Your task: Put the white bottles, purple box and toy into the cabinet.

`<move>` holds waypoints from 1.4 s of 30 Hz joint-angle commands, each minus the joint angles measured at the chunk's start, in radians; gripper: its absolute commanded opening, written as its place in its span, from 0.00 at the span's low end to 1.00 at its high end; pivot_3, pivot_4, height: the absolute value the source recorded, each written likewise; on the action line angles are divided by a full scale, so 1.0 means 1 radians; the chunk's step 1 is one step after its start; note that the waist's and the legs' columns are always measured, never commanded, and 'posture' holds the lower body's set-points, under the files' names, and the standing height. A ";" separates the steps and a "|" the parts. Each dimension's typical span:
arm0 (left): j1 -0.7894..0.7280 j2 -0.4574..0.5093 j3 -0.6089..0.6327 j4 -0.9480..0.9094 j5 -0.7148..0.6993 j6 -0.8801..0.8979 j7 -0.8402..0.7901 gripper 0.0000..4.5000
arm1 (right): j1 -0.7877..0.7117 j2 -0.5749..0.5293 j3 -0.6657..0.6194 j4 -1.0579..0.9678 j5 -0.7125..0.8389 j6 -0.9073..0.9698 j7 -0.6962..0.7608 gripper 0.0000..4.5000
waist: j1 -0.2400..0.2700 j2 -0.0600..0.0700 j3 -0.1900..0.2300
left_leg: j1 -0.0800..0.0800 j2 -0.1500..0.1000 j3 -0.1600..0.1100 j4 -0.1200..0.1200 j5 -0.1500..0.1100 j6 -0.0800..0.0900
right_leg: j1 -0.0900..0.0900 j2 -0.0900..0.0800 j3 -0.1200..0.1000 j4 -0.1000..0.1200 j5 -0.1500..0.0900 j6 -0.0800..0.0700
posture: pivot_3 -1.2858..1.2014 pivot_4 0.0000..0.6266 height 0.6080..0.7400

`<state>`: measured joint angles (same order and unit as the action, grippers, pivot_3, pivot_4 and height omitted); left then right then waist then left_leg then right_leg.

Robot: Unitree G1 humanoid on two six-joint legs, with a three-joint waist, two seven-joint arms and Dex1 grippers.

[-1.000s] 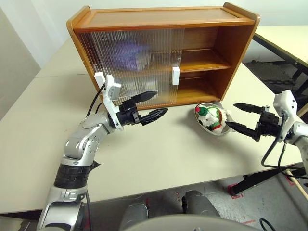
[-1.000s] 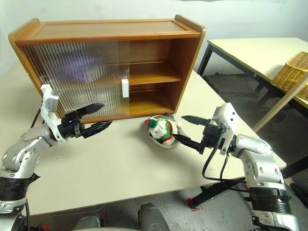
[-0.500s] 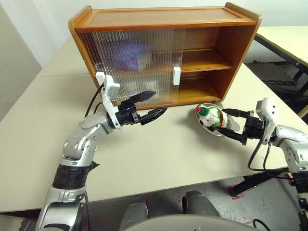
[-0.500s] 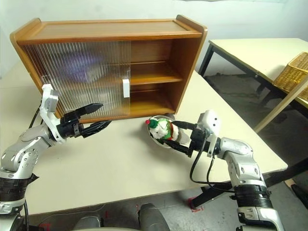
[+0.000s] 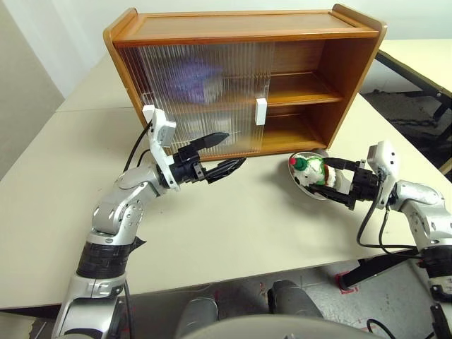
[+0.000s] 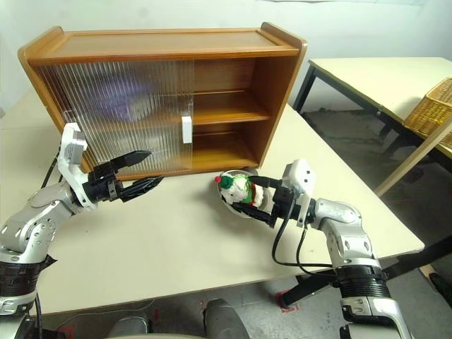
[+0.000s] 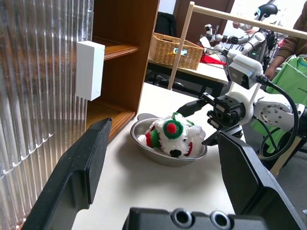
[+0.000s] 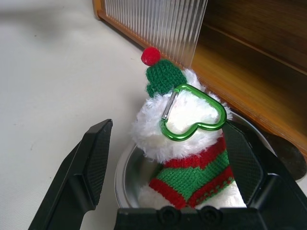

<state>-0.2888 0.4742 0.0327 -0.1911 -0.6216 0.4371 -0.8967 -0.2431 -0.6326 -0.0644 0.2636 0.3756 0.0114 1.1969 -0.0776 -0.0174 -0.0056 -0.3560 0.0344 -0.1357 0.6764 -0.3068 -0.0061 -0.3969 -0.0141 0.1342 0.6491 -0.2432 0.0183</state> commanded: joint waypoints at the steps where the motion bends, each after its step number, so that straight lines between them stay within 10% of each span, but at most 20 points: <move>1: 0.003 0.003 0.008 -0.013 -0.002 0.006 0.006 1.00 | -0.012 -0.003 0.012 0.014 -0.019 -0.006 0.003 1.00 | 0.001 0.000 0.000 | 0.000 0.000 0.000 0.000 0.000 0.000 | 0.000 0.000 0.000 0.000 0.000 0.000 | 0.46 0.00 1.00; 24: 0.006 0.011 0.024 -0.025 -0.008 0.015 0.016 1.00 | -0.071 0.042 0.046 0.143 -0.063 -0.068 0.006 1.00 | 0.007 0.000 0.000 | 0.005 0.000 0.000 0.000 0.000 0.000 | 0.004 0.000 0.000 0.000 0.001 -0.001 | 0.46 0.00 1.00; 37: -0.004 0.004 0.017 -0.018 -0.006 0.009 0.011 1.00 | -0.083 0.048 0.041 0.167 -0.057 -0.096 0.011 0.06 | 0.007 0.000 0.000 | 0.006 0.000 0.000 0.000 0.000 0.000 | 0.005 0.000 0.000 0.000 0.001 -0.001 | 0.46 0.00 1.00; 42: -0.003 0.003 0.015 -0.019 -0.005 0.009 0.009 1.00 | -0.085 0.049 0.039 0.172 -0.056 -0.104 0.011 0.01 | 0.007 0.000 0.000 | 0.006 0.000 0.000 0.000 0.000 0.000 | 0.005 0.000 0.000 0.000 0.001 -0.001 | 0.46 0.00 1.00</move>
<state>-0.2887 0.4797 0.0553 -0.1994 -0.6276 0.4468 -0.8838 -0.3188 -0.5887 -0.0322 0.4240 0.3316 -0.0873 1.2015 -0.0707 -0.0173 -0.0056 -0.3497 0.0344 -0.1357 0.6762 -0.3069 -0.0063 -0.3917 -0.0141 0.1345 0.6493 -0.2426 0.0174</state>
